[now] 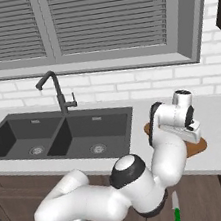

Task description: Place the appropriate cutting tool for cutting the potato skin on the cutting board.

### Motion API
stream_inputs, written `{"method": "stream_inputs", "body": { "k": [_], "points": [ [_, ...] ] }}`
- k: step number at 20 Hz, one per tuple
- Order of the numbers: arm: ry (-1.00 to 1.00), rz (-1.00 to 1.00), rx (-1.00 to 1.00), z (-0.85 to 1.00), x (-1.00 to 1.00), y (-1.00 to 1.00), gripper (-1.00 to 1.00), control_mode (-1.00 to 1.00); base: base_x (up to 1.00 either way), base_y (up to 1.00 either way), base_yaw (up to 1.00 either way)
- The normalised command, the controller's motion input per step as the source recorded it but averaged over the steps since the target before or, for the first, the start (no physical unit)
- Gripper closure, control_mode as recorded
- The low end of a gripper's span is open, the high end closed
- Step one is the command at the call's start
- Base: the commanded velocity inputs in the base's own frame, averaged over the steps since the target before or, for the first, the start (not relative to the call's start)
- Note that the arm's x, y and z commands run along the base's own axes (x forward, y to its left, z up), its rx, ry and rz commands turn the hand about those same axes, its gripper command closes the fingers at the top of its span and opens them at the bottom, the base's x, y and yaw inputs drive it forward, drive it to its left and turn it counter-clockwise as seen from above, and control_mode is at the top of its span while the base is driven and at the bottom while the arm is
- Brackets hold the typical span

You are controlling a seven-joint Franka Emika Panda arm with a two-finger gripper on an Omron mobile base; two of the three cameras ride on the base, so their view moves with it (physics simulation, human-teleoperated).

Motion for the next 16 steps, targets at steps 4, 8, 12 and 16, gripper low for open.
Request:
{"method": "stream_inputs", "body": {
  "k": [4, 8, 12, 16],
  "points": [
    [0.0, -0.09, 0.01, -0.38, 0.0, 0.0, 1.0, -1.0, 0.0, 0.0, 0.0],
    [0.0, -0.08, 0.0, -0.23, 0.0, 0.0, 1.0, -1.0, 0.0, 0.0, 0.0],
    [0.0, -0.07, 0.0, -0.16, 0.0, 0.0, 1.0, -1.0, 0.0, 0.0, 0.0],
    [0.0, -0.07, 0.0, -0.03, 0.0, 0.0, -1.0, -1.0, 0.0, 0.0, 0.0]
  ]
}}
